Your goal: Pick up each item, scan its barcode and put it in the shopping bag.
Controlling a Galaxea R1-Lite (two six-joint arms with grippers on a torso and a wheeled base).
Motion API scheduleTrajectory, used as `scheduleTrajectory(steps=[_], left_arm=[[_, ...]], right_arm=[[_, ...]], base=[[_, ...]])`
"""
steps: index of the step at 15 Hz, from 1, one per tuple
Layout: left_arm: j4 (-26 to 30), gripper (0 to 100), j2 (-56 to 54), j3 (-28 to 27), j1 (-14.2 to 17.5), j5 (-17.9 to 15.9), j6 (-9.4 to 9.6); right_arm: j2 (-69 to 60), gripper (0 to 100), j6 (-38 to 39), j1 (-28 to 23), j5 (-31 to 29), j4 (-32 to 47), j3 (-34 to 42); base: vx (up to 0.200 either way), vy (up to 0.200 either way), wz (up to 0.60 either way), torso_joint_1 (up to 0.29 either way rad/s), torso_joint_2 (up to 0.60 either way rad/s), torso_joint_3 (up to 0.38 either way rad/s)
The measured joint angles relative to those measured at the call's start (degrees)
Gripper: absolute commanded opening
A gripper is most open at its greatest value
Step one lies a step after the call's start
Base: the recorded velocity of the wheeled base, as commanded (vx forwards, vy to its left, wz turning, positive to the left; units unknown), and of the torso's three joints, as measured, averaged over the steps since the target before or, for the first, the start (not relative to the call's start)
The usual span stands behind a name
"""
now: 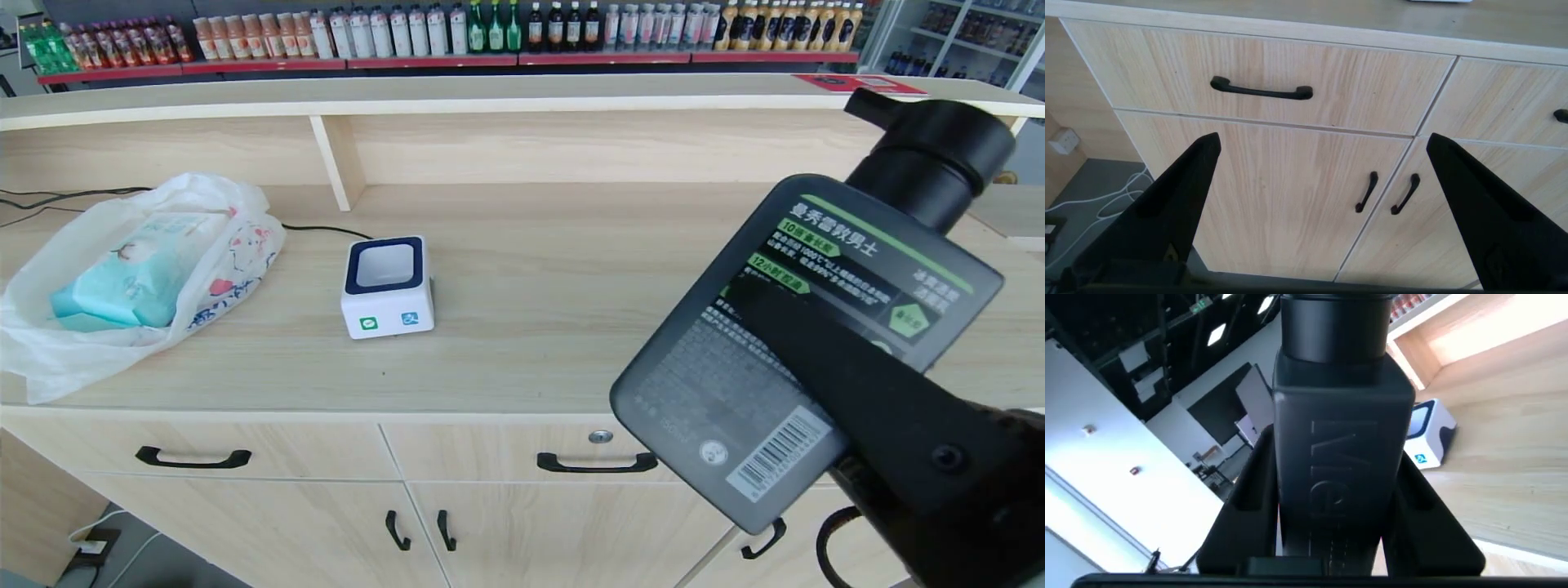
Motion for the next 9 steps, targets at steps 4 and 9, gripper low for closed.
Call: scheduleTrajectory(steps=[4,9], left_arm=[[0.0,100,0.0,0.0,0.0,0.0,-0.01],[-0.01,100,0.0,0.0,0.0,0.0,-0.01]], right_arm=[[-1.04,0,5.56,0.06,4.62,-0.05,-0.71],[0.09,0,12.98,-1.51,11.87,0.0,-0.73]], base=[[0.0,0.0,0.0,0.0,0.0,0.0],[0.0,0.0,0.0,0.0,0.0,0.0]])
